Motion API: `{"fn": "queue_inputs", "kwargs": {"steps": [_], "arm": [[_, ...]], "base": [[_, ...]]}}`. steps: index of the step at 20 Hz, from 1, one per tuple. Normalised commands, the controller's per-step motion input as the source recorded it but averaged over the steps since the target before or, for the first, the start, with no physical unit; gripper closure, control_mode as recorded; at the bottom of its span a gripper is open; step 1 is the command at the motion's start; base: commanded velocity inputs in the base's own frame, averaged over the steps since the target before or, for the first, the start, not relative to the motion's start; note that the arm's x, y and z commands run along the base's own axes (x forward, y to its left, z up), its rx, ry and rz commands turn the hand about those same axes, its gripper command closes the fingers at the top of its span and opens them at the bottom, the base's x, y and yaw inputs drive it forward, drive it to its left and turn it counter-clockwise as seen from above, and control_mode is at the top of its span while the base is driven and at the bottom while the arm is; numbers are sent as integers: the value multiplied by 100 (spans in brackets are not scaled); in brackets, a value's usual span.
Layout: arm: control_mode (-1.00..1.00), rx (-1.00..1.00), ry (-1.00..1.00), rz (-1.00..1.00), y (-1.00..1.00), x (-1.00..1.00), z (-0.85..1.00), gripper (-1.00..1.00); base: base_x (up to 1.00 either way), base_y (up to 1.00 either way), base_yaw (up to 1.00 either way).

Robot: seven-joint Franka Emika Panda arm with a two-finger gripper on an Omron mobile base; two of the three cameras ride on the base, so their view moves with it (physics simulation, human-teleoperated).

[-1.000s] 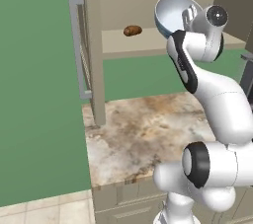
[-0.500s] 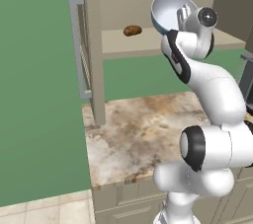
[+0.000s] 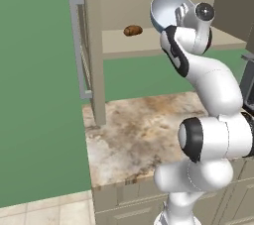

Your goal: Pick the mug and place it in the sink. Pick the bowl and place it in the open cabinet and then close the cabinet.

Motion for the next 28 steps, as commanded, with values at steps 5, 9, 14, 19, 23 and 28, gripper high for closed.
{"fn": "queue_inputs", "kwargs": {"steps": [5,9,14,19,23,28], "arm": [[-100,3,20,0,0,41,-4,100],[-100,2,12,0,0,24,0,100],[-100,0,0,0,0,6,0,-100],[-100,0,-15,0,0,0,0,-100],[-100,0,-27,0,0,0,1,-100],[-100,0,-25,0,0,-4,9,-100]], "base": [[0,0,0],[0,0,0],[0,0,0],[0,0,0],[0,0,0],[0,0,0]]}}
